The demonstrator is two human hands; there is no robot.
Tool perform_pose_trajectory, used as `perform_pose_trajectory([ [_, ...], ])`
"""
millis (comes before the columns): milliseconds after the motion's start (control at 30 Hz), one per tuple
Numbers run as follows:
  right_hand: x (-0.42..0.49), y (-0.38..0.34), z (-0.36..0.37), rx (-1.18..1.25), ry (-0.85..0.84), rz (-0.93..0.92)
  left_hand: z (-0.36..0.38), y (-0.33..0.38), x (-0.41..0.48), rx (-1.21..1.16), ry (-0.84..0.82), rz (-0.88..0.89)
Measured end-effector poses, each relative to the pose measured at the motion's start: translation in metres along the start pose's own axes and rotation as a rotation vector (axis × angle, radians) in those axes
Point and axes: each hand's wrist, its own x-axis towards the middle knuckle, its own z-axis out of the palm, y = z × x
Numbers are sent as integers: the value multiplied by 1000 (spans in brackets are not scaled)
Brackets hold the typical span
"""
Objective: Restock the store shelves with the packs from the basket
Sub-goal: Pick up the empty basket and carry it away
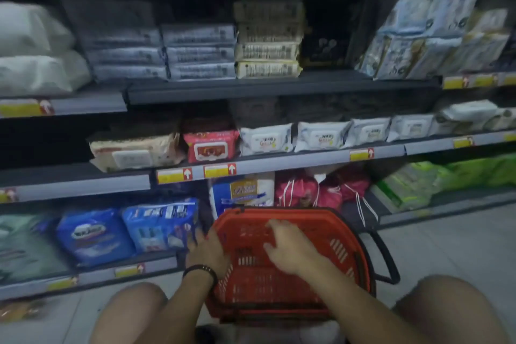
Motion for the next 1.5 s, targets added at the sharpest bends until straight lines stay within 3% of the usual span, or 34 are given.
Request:
perform_pose_trajectory([
  [133, -25, 15, 71, -20, -182, 137, 47, -33, 3, -243, -165, -132],
  [200, -36, 24, 91, -41, -250, 167, 46, -33, 12, -320, -155, -168],
  [267, -47, 32, 106, -80, -314, 203, 42, -33, 23, -298, -136, -191],
  [367, -61, 42, 118, -134, -282, 281, 48, -19, 29, -217, -159, -146],
  [467, -78, 60, 115, -109, -104, 441, 68, 9, 28, -213, -211, -60],
  [567, -97, 84, 113, 87, 351, 802, 84, 45, 22, -267, -253, 3],
  [633, -104, 100, 103, 352, 616, 1192, 95, 69, 13, -312, -296, 32],
  [700, -103, 125, 84, 708, 700, 1530, 108, 92, 3, -337, -365, 45],
  [767, -102, 152, 65, 1051, 737, 1699, 120, 114, -2, -287, -457, 69],
  [867, -103, 191, 49, 1225, 801, 1674, 130, 164, 11, -77, -498, 136],
  [967, -106, 243, 47, 1121, 859, 1634, 132, 230, 38, 96, -253, 324],
  [1033, -103, 267, 45, 1017, 912, 1659, 136, 283, 59, 210, -180, 507],
  [1133, -90, 293, 35, 891, 1008, 1687, 164, 366, 100, 423, -298, 748],
  [1200, -84, 325, 24, 813, 1171, 1698, 192, 414, 122, 513, -426, 866],
  [1300, -78, 388, -1, 788, 1318, 1767, 236, 496, 141, 531, -435, 976],
  [1433, -83, 478, -28, 691, 1266, 1844, 287, 600, 141, 617, -408, 1049],
  [1500, -86, 521, -47, 662, 1248, 1870, 314, 647, 136, 523, -440, 1068],
])
